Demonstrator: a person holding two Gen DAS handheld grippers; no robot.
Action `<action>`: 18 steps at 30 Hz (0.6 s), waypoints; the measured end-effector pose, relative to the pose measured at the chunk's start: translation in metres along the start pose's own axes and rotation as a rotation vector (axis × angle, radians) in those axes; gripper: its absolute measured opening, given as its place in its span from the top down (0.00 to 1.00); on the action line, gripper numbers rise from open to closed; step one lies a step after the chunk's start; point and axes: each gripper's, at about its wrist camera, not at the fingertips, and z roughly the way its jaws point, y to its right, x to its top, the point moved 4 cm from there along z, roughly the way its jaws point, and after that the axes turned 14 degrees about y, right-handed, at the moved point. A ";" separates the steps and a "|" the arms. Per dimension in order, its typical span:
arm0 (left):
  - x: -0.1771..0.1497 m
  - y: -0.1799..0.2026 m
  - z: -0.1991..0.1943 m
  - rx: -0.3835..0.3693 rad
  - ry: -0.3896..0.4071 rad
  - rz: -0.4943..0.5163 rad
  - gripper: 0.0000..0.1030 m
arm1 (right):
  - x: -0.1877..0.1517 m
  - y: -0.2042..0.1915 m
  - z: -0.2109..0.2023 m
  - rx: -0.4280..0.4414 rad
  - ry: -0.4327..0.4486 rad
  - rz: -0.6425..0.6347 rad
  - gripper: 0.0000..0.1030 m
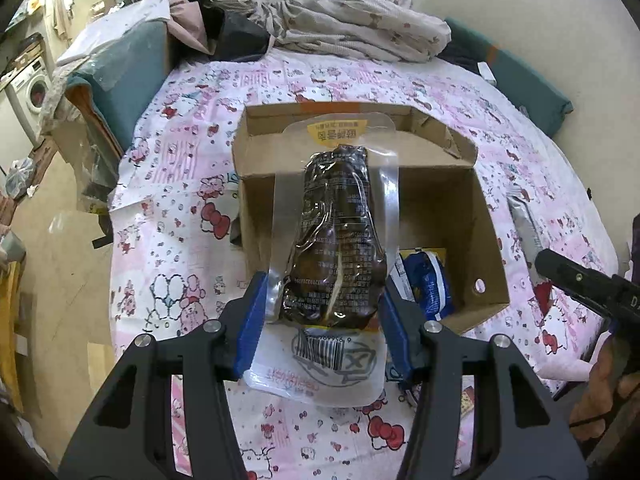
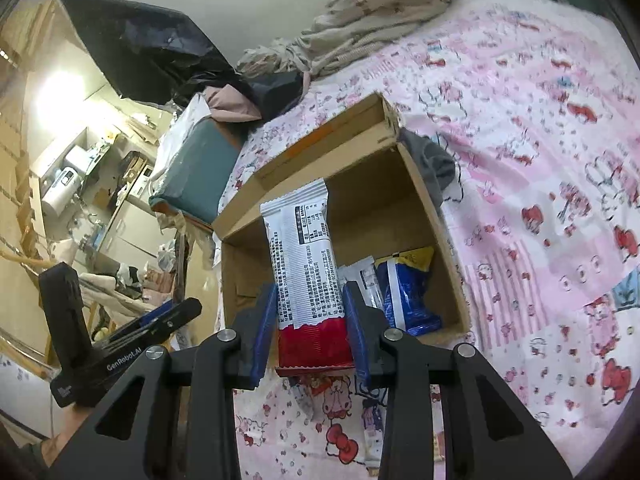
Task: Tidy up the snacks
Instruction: 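Lower the pastry and red-and-white bar into the box and open both tools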
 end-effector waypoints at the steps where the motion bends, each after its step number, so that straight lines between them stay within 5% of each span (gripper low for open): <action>1: -0.002 0.000 0.005 0.003 -0.005 0.002 0.52 | -0.001 0.002 0.005 -0.003 -0.003 -0.004 0.66; 18: -0.028 0.016 0.069 -0.014 -0.019 0.047 0.52 | -0.029 0.029 0.061 -0.082 -0.118 0.015 0.66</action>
